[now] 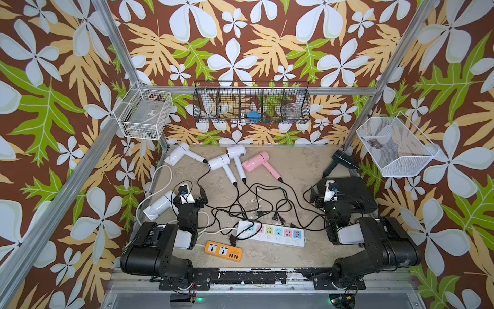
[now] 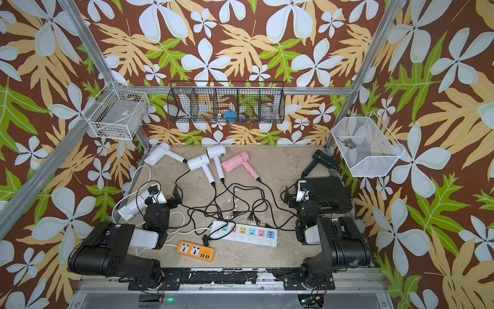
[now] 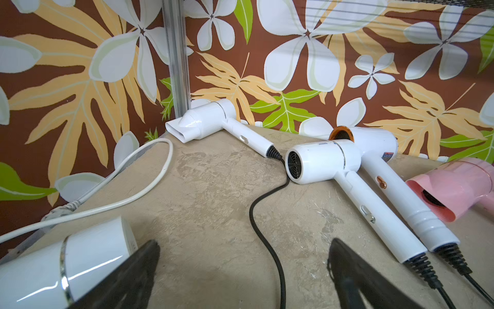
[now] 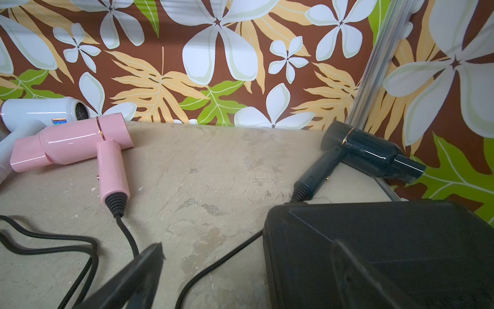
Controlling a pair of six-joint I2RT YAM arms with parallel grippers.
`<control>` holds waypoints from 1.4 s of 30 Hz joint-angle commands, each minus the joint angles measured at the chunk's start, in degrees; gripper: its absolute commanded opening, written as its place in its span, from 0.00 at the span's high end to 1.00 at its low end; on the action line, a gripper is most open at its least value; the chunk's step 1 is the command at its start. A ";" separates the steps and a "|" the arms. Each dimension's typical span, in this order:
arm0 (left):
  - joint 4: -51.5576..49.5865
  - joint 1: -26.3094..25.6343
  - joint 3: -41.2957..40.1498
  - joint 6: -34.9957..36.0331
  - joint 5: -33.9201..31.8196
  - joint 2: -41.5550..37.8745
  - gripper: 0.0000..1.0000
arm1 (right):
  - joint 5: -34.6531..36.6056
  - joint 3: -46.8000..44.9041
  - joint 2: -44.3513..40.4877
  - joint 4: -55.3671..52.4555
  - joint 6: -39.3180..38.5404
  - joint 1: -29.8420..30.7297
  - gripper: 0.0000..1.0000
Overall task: Charge the blow dryers
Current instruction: Adjust the charging cable at the center of the board.
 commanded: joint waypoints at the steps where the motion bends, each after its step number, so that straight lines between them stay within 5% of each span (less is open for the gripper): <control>1: 1.04 -0.06 0.21 0.71 0.06 0.01 0.00 | -0.06 0.07 -0.23 0.89 -0.01 0.04 0.00; 35: 1.34 -0.06 0.00 0.78 0.12 -0.15 0.00 | -0.17 -0.02 -0.22 0.89 0.08 -0.02 0.00; 42: 0.47 -0.15 -3.64 1.00 0.06 -9.18 0.00 | -1.34 -2.01 -0.77 4.04 -0.68 0.29 0.00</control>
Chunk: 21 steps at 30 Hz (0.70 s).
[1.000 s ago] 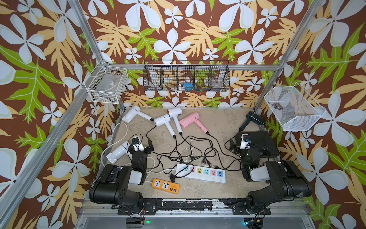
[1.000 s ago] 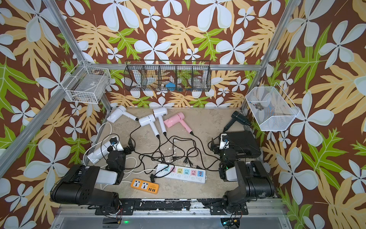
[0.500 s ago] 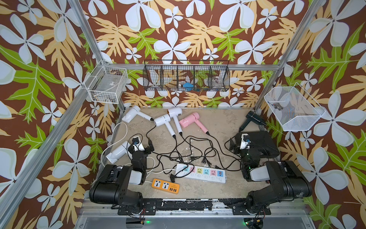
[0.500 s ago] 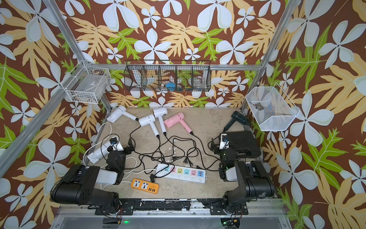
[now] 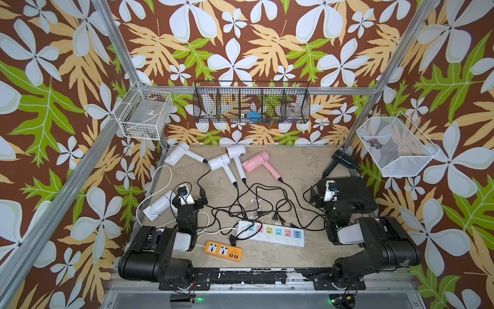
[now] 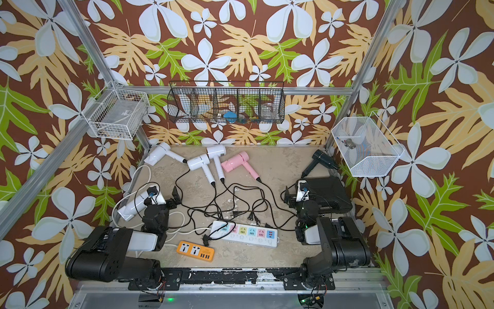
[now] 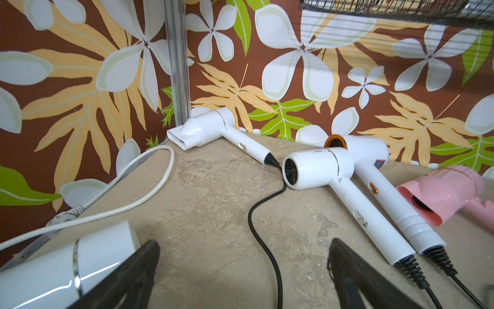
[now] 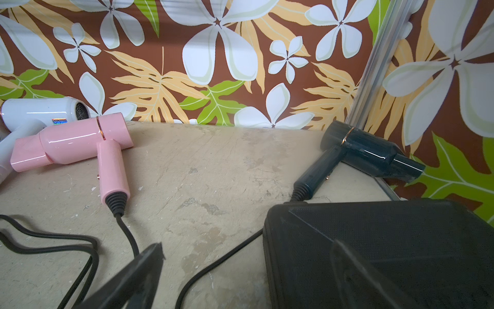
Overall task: Charge the blow dryers
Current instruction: Adjust the charging cable at the center of the board.
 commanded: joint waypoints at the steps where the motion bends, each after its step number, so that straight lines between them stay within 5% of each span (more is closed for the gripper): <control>1: -0.59 -0.08 -1.88 0.13 -1.45 -5.66 0.00 | -1.13 -1.86 -1.01 4.59 -0.70 0.35 0.00; 9: -20.77 -0.11 -0.84 -7.53 -5.78 -29.86 0.00 | -0.94 -1.11 -17.52 -9.23 -1.34 1.55 0.00; 21: -42.41 -1.48 6.21 -29.03 9.00 -50.05 0.00 | -11.53 7.28 -49.64 -39.67 22.07 1.66 0.00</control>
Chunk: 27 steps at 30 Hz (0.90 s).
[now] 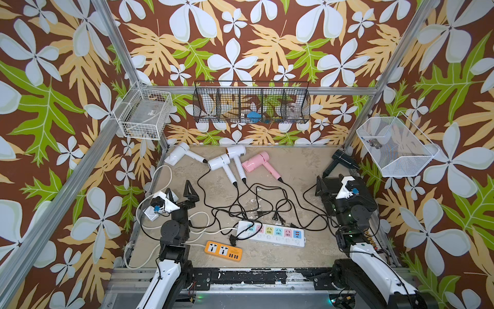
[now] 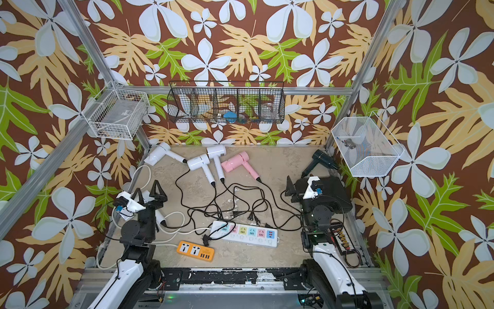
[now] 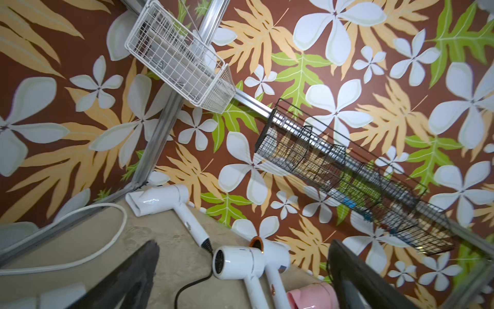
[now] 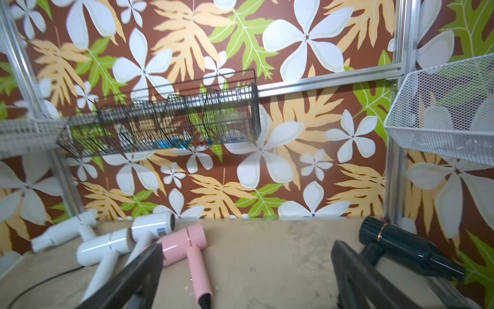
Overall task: Charge the blow dryers
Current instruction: Adjust the charging cable at the center of the board.
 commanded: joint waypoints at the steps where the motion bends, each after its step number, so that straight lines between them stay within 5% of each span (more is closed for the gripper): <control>1: -8.29 -1.69 1.34 -9.41 7.80 -1.99 0.00 | -5.44 2.53 -7.36 -13.80 8.76 0.00 0.00; 6: -0.54 -3.28 -2.37 -20.63 23.29 -1.24 0.00 | -9.13 7.34 -16.18 -29.51 11.14 -0.04 0.00; 11: -1.93 -4.64 -1.36 -18.45 29.14 2.90 0.00 | -11.47 10.33 -13.89 -38.27 11.36 -0.04 0.00; 17: -6.25 -4.63 -0.95 -11.84 30.80 1.40 0.00 | -13.21 4.92 -3.48 -32.60 16.24 -0.20 0.00; 21: -10.07 -4.70 1.24 -8.25 31.67 -0.27 0.00 | -24.72 -1.10 4.32 -14.91 23.94 -0.40 0.00; 27: -14.83 -4.66 1.92 -10.94 29.60 -0.72 0.00 | -27.98 0.77 10.11 -13.30 23.21 2.16 0.00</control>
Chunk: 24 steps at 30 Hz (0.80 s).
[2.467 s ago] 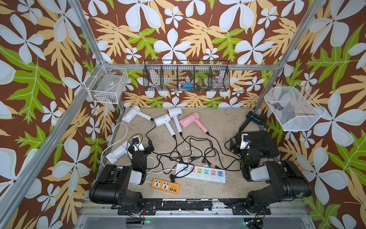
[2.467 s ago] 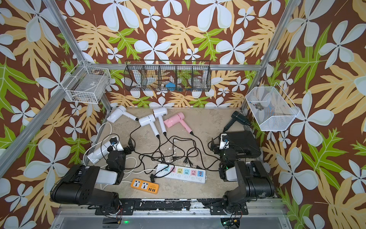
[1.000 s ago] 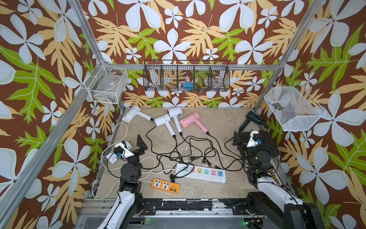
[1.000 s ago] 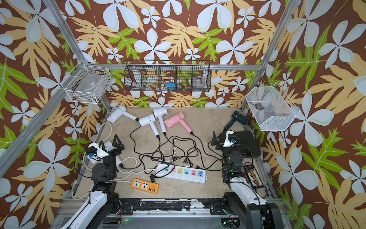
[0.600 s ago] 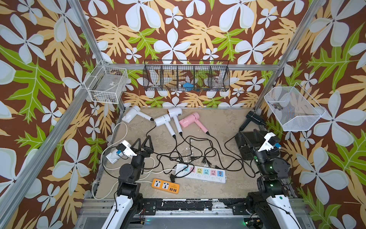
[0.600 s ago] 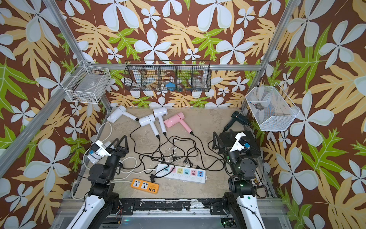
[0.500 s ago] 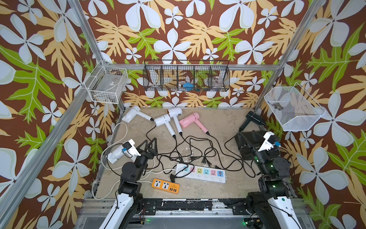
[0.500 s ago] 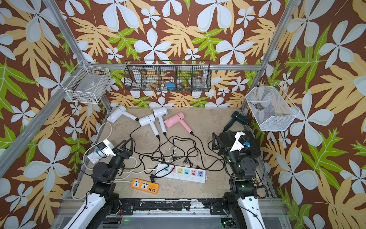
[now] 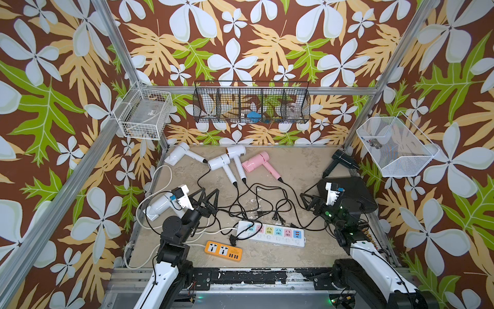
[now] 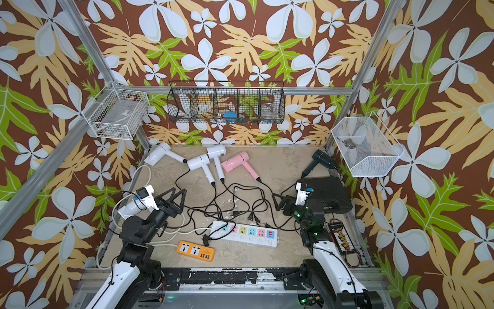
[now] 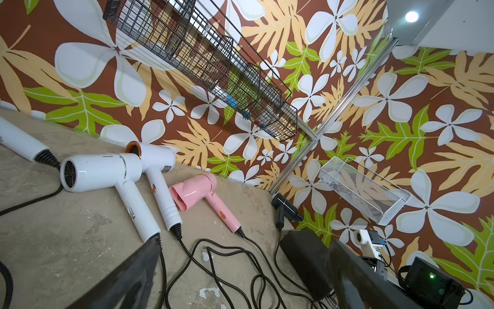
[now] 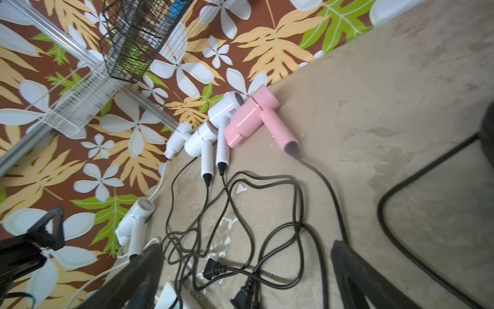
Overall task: Charge the blow dryers
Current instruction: Adjust the charging cable at the center of the board.
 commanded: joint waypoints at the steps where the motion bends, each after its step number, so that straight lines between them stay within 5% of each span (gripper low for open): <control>1: -2.66 -0.10 -0.97 -2.13 -1.72 0.21 0.00 | -2.55 0.55 0.49 5.98 0.39 2.75 0.00; 5: -3.37 0.03 -3.59 -9.09 -7.96 2.59 0.00 | 5.07 2.10 -1.23 1.46 -4.46 9.77 0.00; 11: 2.22 -0.01 -4.16 -10.42 -6.00 9.71 0.00 | 16.33 3.18 -1.58 -2.31 -9.33 17.83 0.00; 24: 3.72 -0.45 -2.49 -7.81 -2.11 16.69 0.00 | 29.16 7.67 0.84 -14.72 -12.00 18.88 0.00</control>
